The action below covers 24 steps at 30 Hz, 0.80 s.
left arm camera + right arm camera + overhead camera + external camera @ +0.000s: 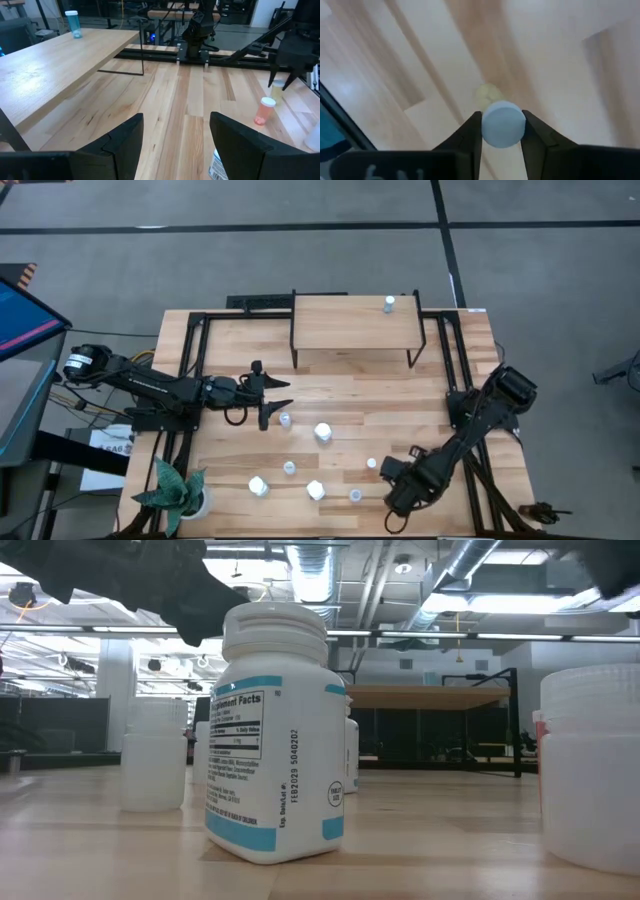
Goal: Pick and place medicine bottles onto shelf by color
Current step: Put the yellow pill bottle on the shelf
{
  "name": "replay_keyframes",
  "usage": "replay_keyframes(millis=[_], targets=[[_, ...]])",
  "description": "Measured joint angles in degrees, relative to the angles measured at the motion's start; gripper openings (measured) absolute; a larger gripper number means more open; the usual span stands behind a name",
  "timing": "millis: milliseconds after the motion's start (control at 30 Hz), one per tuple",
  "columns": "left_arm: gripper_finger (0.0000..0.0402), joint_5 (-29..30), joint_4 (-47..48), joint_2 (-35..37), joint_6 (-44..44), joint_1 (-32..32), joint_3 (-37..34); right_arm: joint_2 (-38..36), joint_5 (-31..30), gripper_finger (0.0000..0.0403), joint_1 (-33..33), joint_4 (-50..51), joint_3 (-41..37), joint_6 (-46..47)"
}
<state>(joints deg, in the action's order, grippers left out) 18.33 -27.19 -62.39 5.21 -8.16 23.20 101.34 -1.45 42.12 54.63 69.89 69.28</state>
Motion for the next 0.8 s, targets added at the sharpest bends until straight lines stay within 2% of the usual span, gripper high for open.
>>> replay_keyframes(millis=[167,467,800], targets=[[0.0219,0.0,1.3,0.0,0.0,0.0,0.0,-4.3,-0.2,0.0107,-4.4,1.5,0.0,-7.9],[0.0219,0.0,1.8,0.0,0.0,0.0,0.0,-15.8,-1.0,0.0110,-14.5,10.5,0.0,-21.1],[0.0219,0.0,1.9,0.0,-0.2,0.0,0.0,-26.6,-1.1,0.0110,-30.0,11.4,0.0,-26.3]])
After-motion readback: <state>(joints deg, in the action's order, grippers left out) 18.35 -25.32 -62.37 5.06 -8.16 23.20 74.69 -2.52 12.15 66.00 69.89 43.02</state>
